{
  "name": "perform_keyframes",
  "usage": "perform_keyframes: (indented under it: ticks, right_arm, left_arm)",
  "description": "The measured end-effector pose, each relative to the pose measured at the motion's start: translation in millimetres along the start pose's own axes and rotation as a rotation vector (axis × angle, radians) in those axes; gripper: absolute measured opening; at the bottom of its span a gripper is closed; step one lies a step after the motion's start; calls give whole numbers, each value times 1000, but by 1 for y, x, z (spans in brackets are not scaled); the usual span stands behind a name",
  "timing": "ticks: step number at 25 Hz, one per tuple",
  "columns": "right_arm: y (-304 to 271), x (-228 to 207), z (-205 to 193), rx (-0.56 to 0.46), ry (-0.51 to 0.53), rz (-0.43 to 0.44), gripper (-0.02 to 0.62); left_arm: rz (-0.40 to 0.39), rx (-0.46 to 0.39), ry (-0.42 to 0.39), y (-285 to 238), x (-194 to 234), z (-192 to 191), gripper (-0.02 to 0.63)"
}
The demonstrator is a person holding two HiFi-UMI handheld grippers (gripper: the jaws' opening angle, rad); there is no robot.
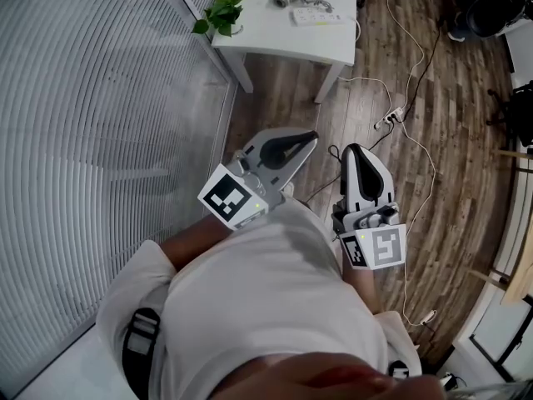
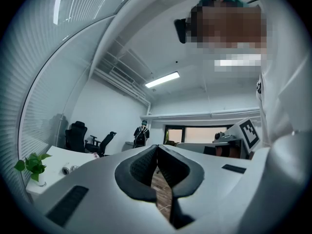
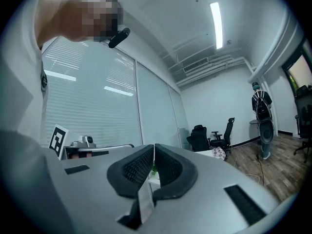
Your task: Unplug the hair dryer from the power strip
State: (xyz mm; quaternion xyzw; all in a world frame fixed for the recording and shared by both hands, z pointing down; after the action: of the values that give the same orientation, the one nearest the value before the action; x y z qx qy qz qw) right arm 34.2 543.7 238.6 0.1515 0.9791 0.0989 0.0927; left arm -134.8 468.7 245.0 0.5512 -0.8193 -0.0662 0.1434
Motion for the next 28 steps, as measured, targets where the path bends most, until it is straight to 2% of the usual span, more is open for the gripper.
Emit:
perform_keyframes:
  ticks: [5,15,28]
  right_arm:
    - [-14,-10,-7,10,5,7,34]
    - [-76,-36,-20,32,7,18,34]
    - [-217,-68,-47,66,22,18,34]
  left_arm:
    - [12,-4,7,-8,15,-7,29]
    - [30,-5,20,-36,77,-13,29]
    - [19,-16,33,-82,213,3,29]
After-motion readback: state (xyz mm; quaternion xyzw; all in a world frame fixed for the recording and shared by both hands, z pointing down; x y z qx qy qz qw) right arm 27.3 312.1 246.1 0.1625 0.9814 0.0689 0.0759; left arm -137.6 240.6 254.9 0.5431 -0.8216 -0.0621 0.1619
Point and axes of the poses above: the fingertips, and each gripper's own axes: y backward along the fingers, x to its left, z out of its top, the point moved 9 cm from there along y, backward along the fingers, and after that the axes turned 11 degrees about -x, right-handed, at the moved point
